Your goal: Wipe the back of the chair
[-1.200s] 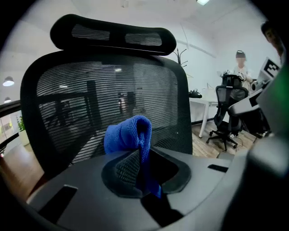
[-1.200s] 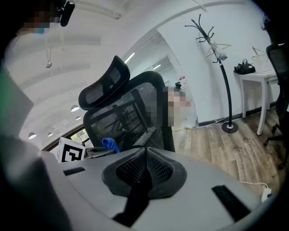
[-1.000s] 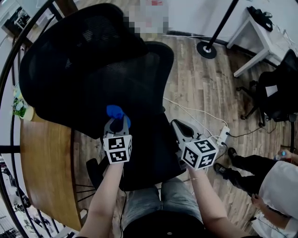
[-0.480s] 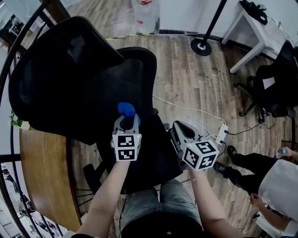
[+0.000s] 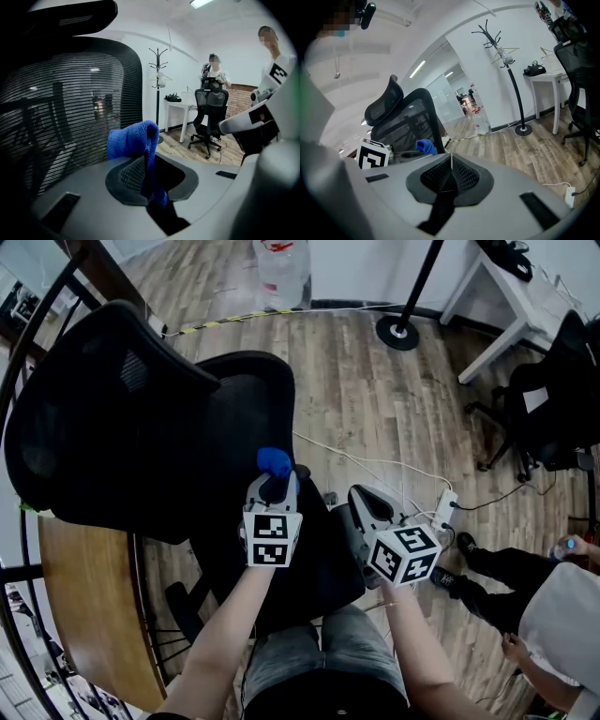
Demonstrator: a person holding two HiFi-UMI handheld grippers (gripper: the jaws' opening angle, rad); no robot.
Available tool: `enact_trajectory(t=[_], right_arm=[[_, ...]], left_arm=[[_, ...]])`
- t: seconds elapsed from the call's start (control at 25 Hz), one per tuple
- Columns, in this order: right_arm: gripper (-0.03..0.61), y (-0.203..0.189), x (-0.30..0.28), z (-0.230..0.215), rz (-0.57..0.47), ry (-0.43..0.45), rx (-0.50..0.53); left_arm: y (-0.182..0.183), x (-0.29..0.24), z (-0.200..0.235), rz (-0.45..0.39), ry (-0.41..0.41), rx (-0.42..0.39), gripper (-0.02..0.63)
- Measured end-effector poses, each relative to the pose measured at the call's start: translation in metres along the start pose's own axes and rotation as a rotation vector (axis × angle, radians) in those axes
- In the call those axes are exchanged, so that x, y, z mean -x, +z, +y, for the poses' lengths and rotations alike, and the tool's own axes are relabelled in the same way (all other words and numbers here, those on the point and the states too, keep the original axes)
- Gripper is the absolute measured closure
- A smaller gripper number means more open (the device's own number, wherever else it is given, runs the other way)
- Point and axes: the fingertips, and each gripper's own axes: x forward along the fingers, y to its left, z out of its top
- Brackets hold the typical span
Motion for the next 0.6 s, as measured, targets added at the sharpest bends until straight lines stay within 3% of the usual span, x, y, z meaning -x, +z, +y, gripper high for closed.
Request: enact_trajectory(t=[0.32, 0.6], right_arm=[[0.546, 0.013, 0.003, -0.012, -0.014, -0.008, -0.005], [0.546, 0.028, 0.013, 0.006, -0.056, 0.021, 0.011]], left_arm=[[0.019, -0.013, -0.028, -0.006, -0.088, -0.003, 0.554], [0.043, 0.024, -0.038, -0.081, -0.116, 0.02, 0.554]])
